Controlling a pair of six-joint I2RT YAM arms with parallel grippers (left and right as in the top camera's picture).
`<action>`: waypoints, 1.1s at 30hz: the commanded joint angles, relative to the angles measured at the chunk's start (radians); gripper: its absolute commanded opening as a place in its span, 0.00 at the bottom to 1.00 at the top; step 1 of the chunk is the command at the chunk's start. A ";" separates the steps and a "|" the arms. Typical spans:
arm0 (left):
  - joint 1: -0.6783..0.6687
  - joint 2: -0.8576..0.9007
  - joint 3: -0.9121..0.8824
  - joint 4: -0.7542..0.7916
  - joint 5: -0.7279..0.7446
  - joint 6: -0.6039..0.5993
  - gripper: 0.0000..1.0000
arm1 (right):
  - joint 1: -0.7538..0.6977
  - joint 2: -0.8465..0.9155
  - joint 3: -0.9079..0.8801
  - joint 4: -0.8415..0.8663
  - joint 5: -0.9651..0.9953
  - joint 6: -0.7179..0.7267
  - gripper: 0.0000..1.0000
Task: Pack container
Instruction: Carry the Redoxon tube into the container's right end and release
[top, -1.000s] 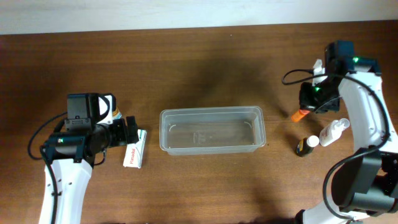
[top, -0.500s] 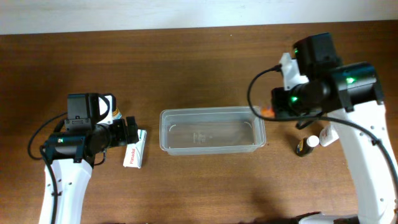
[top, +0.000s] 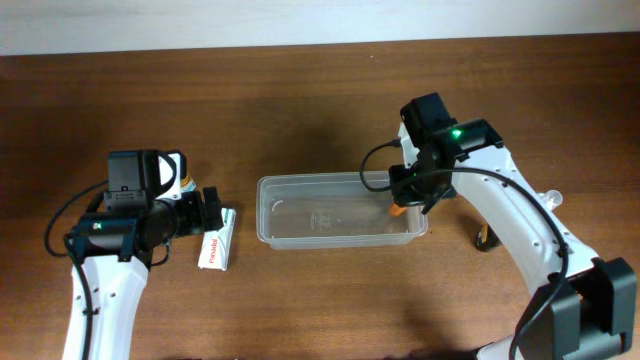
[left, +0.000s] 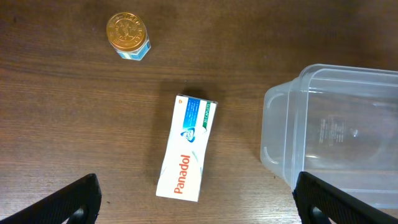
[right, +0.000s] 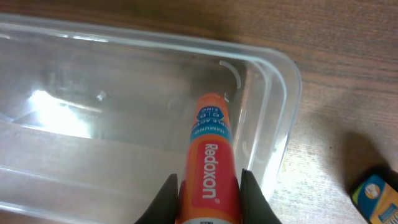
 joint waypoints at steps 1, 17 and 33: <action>0.000 0.003 0.019 -0.006 0.011 0.016 0.99 | -0.015 0.023 -0.011 0.028 0.050 0.015 0.11; 0.000 0.003 0.019 -0.006 0.011 0.016 0.99 | -0.037 -0.246 0.198 -0.176 0.230 0.122 0.48; 0.000 0.003 0.019 -0.006 0.011 0.016 0.99 | -0.422 -0.328 -0.175 -0.193 0.182 0.130 0.69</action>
